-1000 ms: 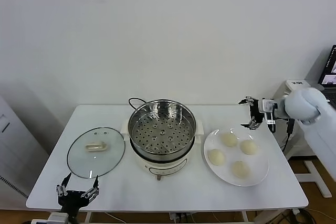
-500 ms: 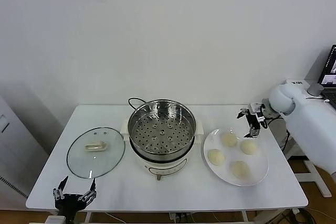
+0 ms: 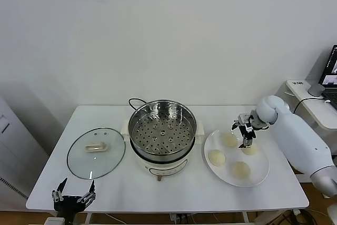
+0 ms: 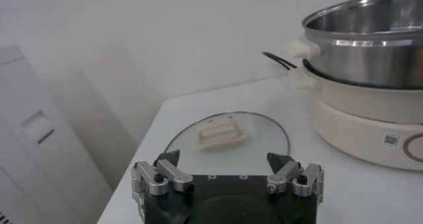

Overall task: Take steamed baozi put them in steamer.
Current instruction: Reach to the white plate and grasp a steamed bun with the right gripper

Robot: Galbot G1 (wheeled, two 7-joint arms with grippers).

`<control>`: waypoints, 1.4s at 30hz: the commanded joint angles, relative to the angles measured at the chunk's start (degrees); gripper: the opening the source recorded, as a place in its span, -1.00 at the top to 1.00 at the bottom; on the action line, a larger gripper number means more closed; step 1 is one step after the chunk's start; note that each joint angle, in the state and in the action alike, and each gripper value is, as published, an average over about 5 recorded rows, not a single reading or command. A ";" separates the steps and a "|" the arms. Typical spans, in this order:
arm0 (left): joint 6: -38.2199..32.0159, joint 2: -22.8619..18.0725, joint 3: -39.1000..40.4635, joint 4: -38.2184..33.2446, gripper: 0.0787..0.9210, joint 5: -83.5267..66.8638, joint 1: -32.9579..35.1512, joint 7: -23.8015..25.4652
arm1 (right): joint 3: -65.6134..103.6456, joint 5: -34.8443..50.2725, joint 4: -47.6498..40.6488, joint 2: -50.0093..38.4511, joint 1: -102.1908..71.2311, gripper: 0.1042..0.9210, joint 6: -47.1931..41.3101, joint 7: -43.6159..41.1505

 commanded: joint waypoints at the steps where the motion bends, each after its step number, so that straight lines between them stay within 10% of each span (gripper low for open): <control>1: 0.04 -0.01 0.00 0.09 -0.77 -0.01 0.03 0.04 | 0.40 -1.96 -2.45 1.49 -0.45 -0.76 0.69 1.47; 29: -0.11 -0.11 0.28 0.58 -0.77 0.20 0.30 -0.22 | 1.56 -3.40 -6.72 5.06 0.04 -0.75 0.36 4.77; 42: -0.07 -0.08 0.39 0.74 -0.77 0.18 0.25 -0.21 | 1.57 -3.23 -6.41 4.60 -0.01 -0.36 0.11 3.68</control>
